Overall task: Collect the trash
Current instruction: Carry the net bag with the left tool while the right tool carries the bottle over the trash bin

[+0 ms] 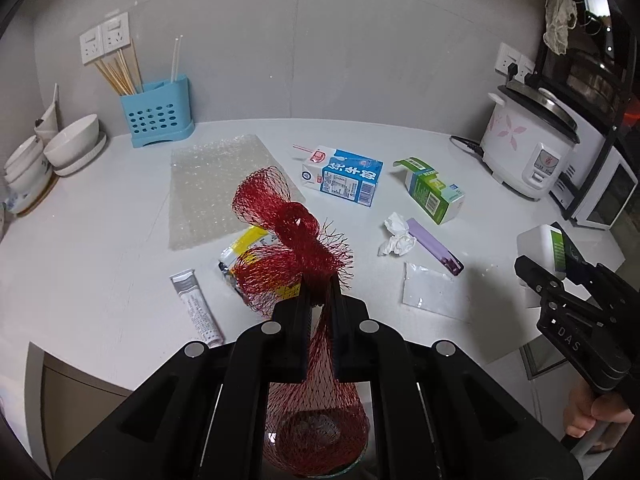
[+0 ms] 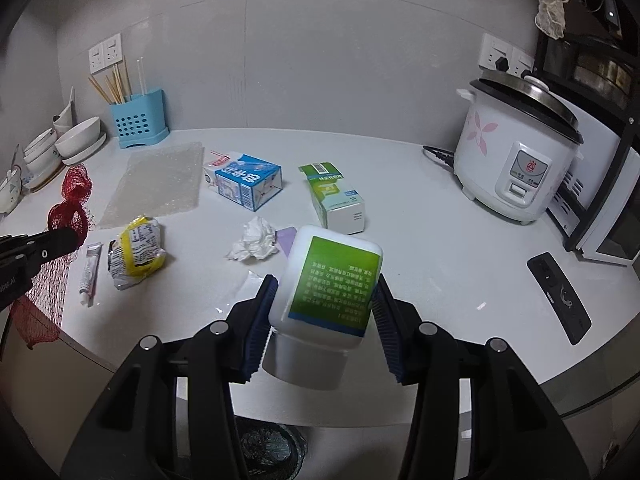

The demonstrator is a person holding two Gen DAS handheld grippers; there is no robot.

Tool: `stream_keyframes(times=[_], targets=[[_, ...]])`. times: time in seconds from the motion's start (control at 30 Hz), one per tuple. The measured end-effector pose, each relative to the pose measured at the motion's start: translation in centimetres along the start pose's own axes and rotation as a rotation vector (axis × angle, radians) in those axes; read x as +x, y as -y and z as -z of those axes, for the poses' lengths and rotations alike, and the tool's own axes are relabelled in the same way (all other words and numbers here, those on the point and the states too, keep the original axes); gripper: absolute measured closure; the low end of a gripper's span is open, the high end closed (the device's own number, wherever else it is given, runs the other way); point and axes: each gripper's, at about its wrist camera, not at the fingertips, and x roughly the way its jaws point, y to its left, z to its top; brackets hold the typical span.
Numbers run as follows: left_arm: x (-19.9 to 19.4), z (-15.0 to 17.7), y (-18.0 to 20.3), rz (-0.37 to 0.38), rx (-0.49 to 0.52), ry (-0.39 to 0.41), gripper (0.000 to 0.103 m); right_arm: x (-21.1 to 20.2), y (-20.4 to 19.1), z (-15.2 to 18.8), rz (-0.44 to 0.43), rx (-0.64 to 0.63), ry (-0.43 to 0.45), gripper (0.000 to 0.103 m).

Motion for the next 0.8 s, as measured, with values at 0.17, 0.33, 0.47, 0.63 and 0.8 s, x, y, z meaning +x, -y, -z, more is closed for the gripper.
stream_keyframes(times=[0.17,0.33,0.47,0.63,0.8], targets=[[-3.2,2.9,-1.0,0.018,-0.004,0.054,0.096,-3.2,-2.0,1.7,-0.021,-0.004,0.076,0.057],[-5.7,6.2,-2.2,0.014,-0.015,0.095,0.096,-6.2,-4.1,4.1,-0.045,-0.023,0.145,0.057],[-6.6,9.1,-3.1,0.015,-0.033,0.11,0.096,-7.9,-5.2,6.8,-0.083,-0.028,0.175,0.057],[-6.3,13.3,-3.9,0.015,-0.045,0.101,0.096,-8.6,-6.8,11.2,-0.131,-0.039,0.175,0.057],[-5.5,17.5,-4.0,0.022,-0.052,0.114,0.096,-7.8,-8.3,15.9,-0.148,-0.053,0.159,0.057]])
